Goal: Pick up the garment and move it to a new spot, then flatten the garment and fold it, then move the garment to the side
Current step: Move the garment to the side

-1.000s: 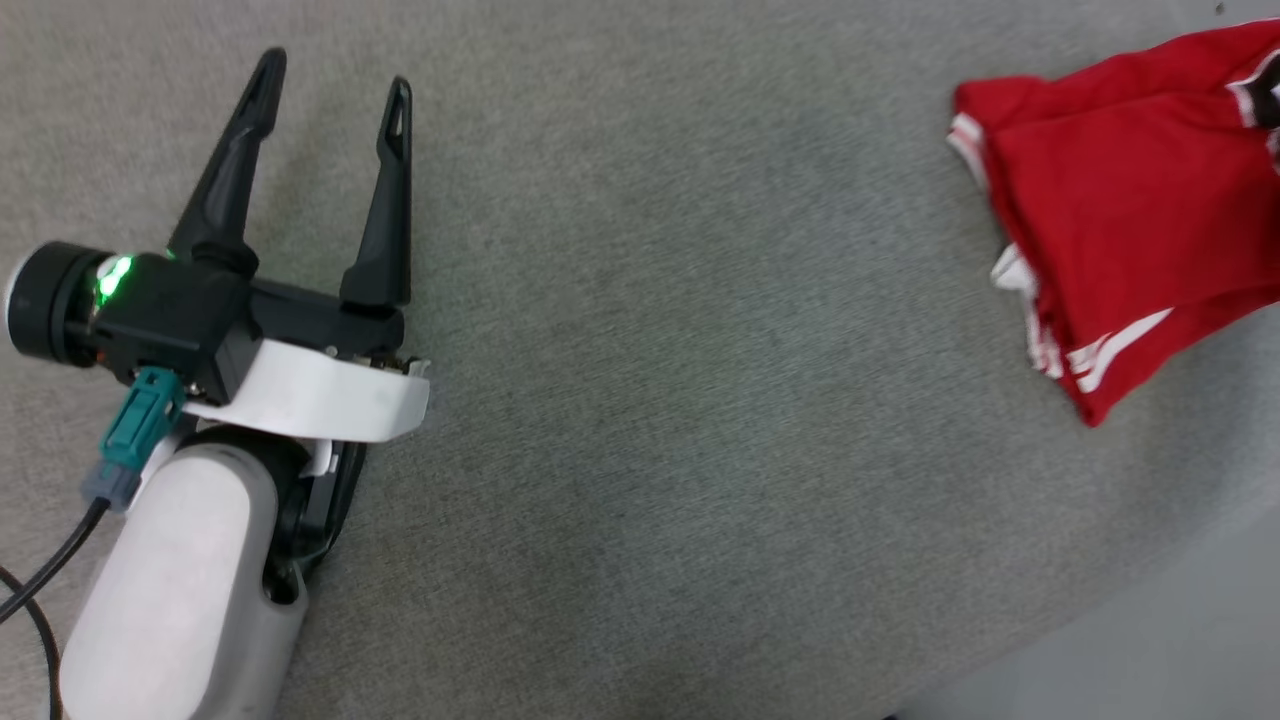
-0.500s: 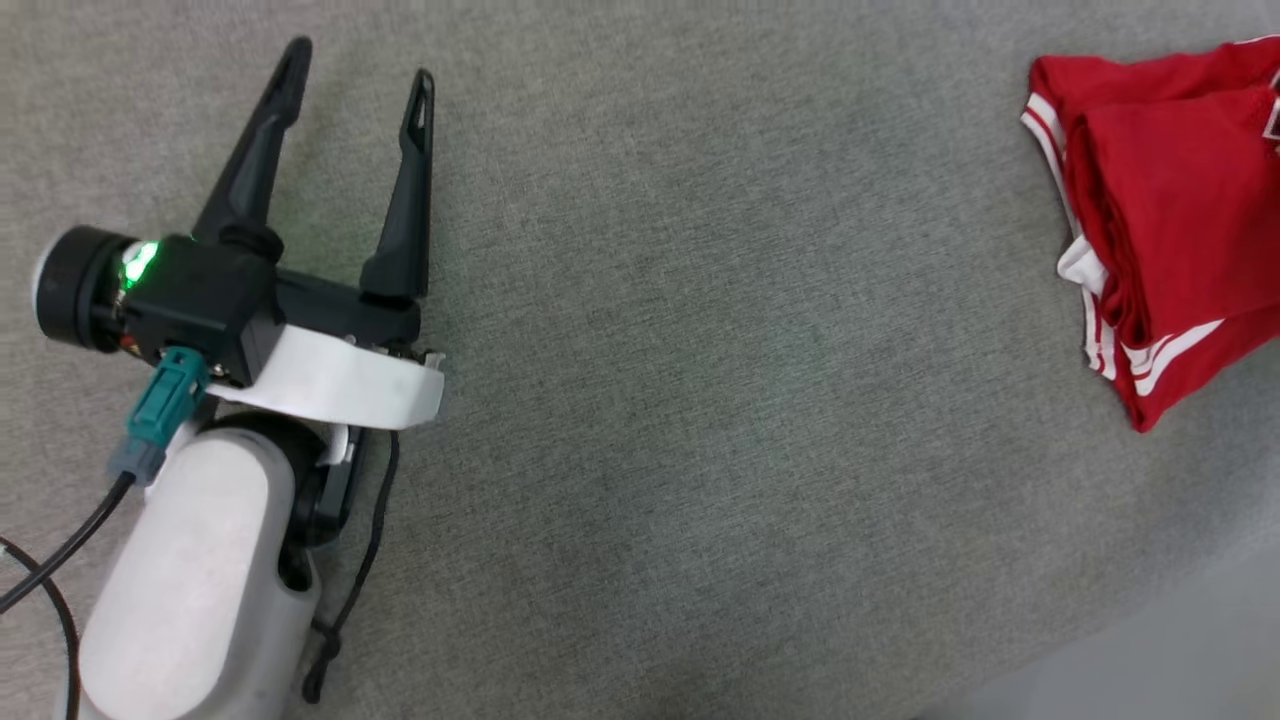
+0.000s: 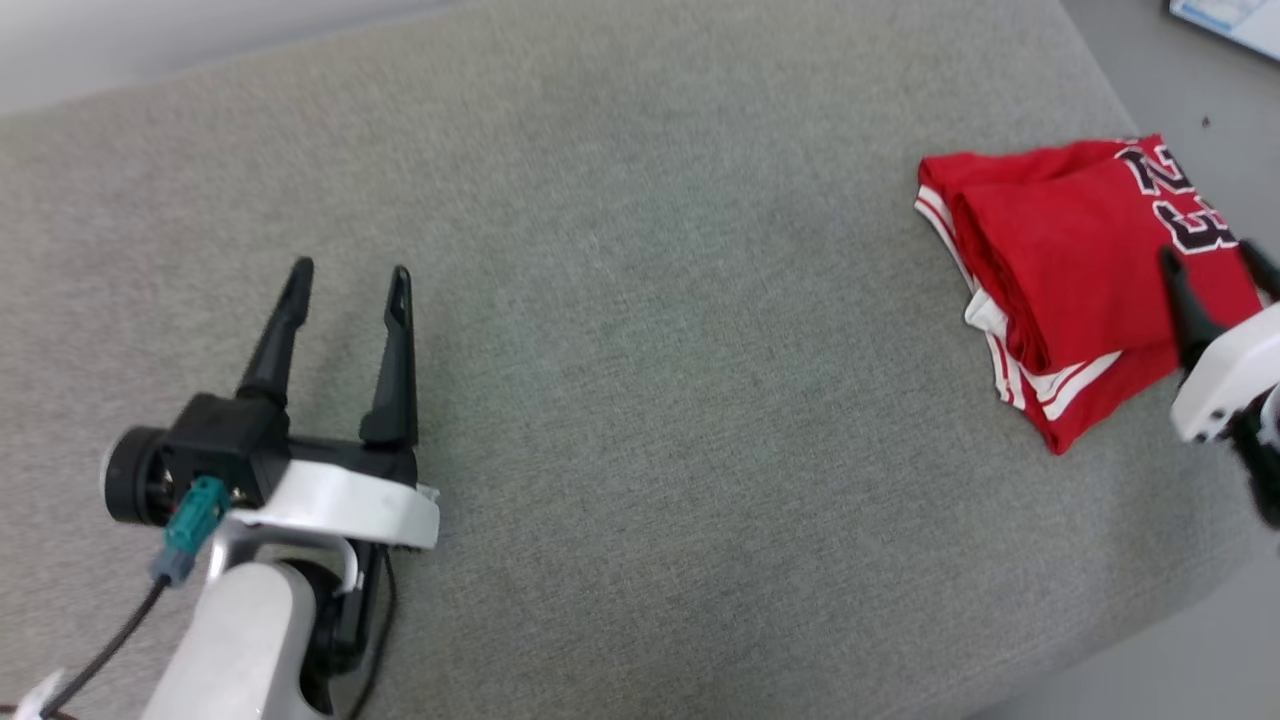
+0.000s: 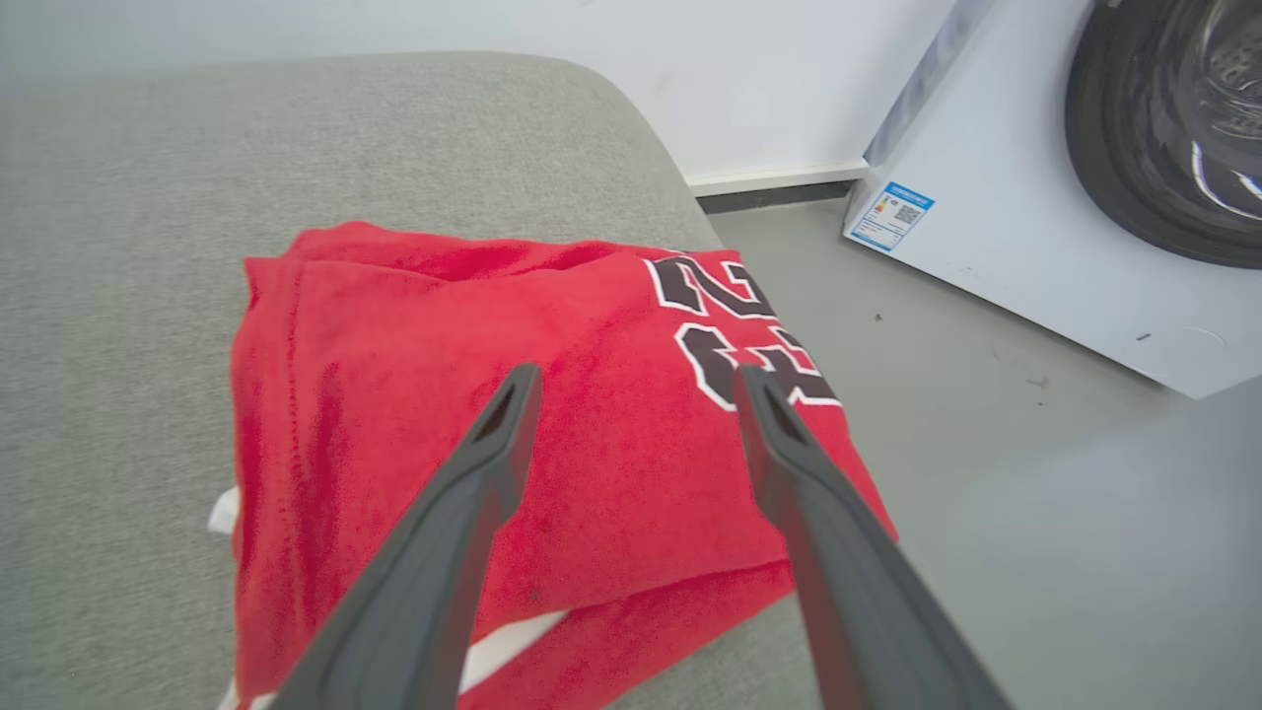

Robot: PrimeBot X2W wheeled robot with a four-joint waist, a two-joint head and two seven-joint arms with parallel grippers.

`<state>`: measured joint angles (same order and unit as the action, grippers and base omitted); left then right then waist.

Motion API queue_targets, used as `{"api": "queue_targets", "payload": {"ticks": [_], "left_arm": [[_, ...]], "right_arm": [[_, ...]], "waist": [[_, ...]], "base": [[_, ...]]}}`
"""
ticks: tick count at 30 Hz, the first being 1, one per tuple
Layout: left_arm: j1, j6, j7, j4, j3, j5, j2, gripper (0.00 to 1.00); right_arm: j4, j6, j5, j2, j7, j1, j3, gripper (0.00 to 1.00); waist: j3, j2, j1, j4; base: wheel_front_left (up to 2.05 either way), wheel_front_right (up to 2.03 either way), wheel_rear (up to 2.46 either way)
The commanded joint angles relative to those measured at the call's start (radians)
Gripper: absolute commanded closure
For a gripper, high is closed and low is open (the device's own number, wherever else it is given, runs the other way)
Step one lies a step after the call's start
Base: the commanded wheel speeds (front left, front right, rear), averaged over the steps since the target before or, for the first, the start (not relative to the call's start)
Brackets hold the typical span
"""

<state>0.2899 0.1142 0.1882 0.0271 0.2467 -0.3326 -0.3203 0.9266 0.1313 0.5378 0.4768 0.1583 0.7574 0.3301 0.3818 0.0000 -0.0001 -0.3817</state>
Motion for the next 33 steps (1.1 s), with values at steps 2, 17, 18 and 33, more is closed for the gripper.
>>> {"api": "queue_targets", "payload": {"ticks": [2,17,18,33], "left_arm": [[-0.040,0.010,0.019,-0.018,-0.005,-0.014,0.015,0.00],[-0.159,0.020,0.072,-0.108,-0.065,-0.076,0.074,0.00],[-0.165,0.021,0.073,-0.113,-0.073,-0.076,0.074,0.00],[-0.313,-0.001,0.079,-0.128,-0.139,-0.038,0.075,0.00]], "right_arm": [[-0.044,-0.001,-0.002,-0.019,0.026,-0.070,0.006,0.00],[-0.376,-0.001,-0.131,-0.153,0.063,-0.374,-0.132,0.00],[-0.411,-0.001,-0.155,-0.163,0.062,-0.390,-0.149,0.00],[-0.855,-0.001,-0.343,-0.332,-0.115,-0.686,-0.289,0.00]], "waist": [[-0.085,0.0000,0.0001,0.034],[-0.239,0.0000,0.0001,0.291],[-0.246,0.0000,0.0001,0.305],[-0.372,0.0000,0.0001,0.370]], "base": [[0.00,0.00,0.00],[0.00,0.00,0.00],[0.00,0.00,0.00],[0.00,0.00,0.00]]}}
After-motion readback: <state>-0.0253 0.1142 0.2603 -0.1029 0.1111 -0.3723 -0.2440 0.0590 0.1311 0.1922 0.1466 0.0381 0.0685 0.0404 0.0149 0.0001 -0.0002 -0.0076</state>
